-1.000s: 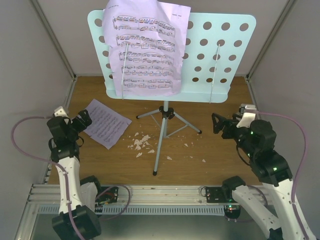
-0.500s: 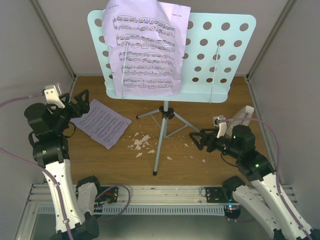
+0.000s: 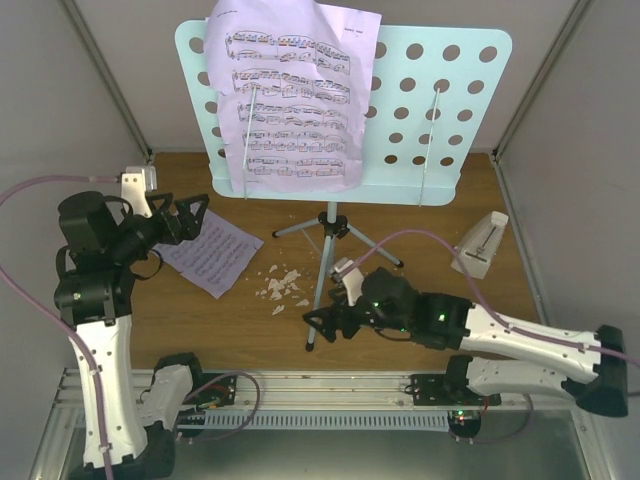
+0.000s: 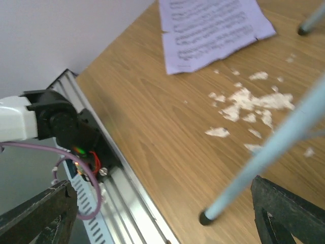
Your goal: Pack up the instrument practice props
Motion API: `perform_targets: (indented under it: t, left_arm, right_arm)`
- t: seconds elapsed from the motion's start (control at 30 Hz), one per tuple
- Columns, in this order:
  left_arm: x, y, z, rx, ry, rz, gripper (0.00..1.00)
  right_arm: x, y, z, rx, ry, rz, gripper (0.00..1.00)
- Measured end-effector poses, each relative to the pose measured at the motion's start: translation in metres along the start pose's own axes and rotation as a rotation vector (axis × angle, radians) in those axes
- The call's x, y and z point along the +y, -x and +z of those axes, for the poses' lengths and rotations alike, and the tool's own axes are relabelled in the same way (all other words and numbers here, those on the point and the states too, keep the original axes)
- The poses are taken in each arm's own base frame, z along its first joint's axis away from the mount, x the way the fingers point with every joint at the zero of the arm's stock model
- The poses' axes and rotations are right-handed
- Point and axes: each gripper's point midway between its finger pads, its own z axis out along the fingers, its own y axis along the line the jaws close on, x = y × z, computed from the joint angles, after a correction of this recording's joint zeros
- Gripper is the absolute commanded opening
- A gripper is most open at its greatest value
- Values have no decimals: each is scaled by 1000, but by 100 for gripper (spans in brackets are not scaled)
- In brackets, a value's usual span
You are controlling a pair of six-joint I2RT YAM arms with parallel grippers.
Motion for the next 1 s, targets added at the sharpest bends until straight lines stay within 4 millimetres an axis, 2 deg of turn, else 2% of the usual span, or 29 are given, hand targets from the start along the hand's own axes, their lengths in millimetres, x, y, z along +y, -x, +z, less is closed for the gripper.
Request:
perform_targets:
  t: [0.03, 0.1, 0.23, 0.37, 0.53, 0.63, 0.73, 0.8, 0.87, 1.0]
  left_arm:
    - [-7, 2, -3, 1, -13, 12, 94]
    - [-18, 7, -9, -7, -37, 31, 93]
    - [-35, 14, -19, -23, -82, 51, 92]
    - [-46, 18, -21, -24, -124, 64, 90]
    - [-59, 20, -14, 8, -180, 74, 85]
    - [-69, 22, -10, 30, -221, 82, 81]
    - [-89, 23, -6, 58, -293, 103, 80]
    - [-103, 25, -3, 72, -335, 121, 80]
    - [-107, 25, 1, 85, -337, 126, 80]
    - [-120, 18, 7, 111, -367, 141, 80]
  right_arm:
    - [10, -5, 0, 13, 25, -18, 94]
    - [33, 6, 0, -13, 42, -63, 94]
    - [73, 44, -23, -132, 108, -112, 93]
    - [89, 84, -58, -261, 138, -130, 93]
    - [103, 140, -114, -438, 148, -155, 96]
    - [105, 165, -140, -515, 124, -162, 99]
    - [101, 183, -159, -570, 78, -169, 100]
    - [94, 193, -165, -590, 36, -174, 99]
    - [81, 204, -166, -605, -19, -169, 98]
    - [61, 223, -159, -604, -79, -173, 96]
